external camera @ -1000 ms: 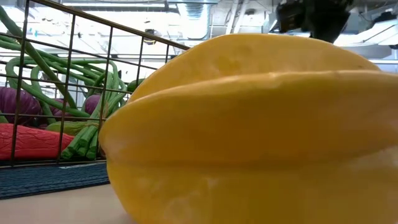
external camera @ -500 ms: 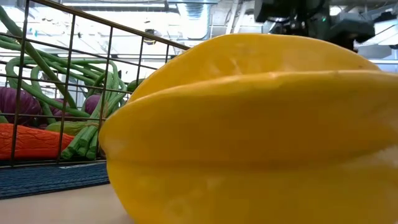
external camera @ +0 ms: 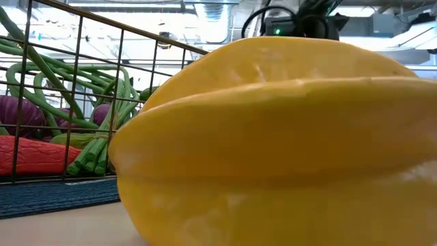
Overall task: Build produce basket
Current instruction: Put the yellow lemon into the wire basket
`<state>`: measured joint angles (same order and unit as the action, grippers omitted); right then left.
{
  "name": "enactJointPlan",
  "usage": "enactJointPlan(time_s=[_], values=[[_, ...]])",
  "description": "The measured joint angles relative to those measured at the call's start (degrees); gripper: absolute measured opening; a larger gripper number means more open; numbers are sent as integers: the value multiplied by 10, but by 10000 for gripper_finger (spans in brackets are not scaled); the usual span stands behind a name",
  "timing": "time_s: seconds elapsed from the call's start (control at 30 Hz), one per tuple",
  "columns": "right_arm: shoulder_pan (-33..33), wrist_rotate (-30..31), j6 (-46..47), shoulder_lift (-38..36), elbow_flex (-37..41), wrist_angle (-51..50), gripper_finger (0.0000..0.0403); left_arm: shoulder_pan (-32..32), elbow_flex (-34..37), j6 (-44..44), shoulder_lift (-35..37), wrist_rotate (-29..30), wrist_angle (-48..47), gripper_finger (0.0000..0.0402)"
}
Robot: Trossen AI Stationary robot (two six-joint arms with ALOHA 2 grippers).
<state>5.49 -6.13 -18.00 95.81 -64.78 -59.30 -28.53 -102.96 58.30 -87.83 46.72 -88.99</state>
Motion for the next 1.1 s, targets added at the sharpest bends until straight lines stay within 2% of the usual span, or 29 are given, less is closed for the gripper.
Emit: enactJointPlan(time_s=[0.23, 0.67, 0.83, 0.97, 1.1], values=[[20, -1, -1, 20, 0, 6, 301, 2, 0, -2, 0, 1, -1, 238], [20, -28, 29, 21, 82, 58, 301, 2, 0, -12, 0, 7, -6, 238], [20, -29, 50, 21, 88, 68, 297, 2, 0, -12, 0, 7, -6, 238], [20, -29, 74, 21, 88, 66, 251, 2, 0, -9, 0, 7, -5, 238], [20, -30, 102, 20, 88, 65, 157, 2, 0, -5, 0, 7, -5, 238]])
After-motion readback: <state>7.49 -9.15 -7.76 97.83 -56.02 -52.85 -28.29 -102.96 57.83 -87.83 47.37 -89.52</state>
